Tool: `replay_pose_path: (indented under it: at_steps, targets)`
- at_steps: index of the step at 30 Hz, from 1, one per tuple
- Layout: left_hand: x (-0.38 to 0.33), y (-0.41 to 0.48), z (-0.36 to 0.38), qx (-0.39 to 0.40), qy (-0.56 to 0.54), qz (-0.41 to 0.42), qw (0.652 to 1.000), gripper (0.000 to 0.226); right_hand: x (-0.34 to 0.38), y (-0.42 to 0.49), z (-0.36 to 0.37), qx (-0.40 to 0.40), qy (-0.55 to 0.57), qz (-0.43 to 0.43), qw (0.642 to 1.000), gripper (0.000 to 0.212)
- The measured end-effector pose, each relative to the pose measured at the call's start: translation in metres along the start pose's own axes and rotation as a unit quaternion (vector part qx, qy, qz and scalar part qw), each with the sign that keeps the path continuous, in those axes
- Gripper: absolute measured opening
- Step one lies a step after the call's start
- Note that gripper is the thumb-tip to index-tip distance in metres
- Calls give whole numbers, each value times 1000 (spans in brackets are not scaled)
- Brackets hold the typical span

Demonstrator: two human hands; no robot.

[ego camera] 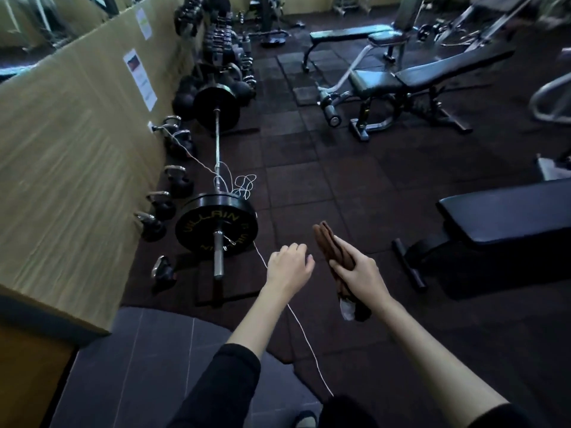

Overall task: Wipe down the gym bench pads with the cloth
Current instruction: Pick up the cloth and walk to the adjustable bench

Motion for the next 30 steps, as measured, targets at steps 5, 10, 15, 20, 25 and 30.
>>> replay_pose_path:
  at_steps: [5,10,15,20,25,30]
  targets:
    - [-1,75,17,14,-19,10,1000,25,-8,63,-20,-27,-9,22,999,57]
    - [-1,147,41,35,-37,17,999,25,-26,133,-37,-48,-8,35,998,56]
    - [-7,251,67,59,-20,23,998,28,-52,225,-62,-59,-10,37,998,55]
    - [-21,372,87,48,-35,13,998,28,-75,333,-100,-62,-10,33,997,56]
    - [-37,479,100,39,-41,11,998,27,-86,433,-142,-68,-4,22,997,56]
    - [-48,555,115,56,-43,16,997,28,-99,503,-172,-74,11,30,997,55]
Point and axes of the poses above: each hand's wrist, its own y-axis towards the middle knuckle, its own z-axis out of the palm, x = y × z, the point moved 3 cm from there along y, towards the middle knuckle, and after that the axes turned 7 degrees about -y, right-handed, at the moved point
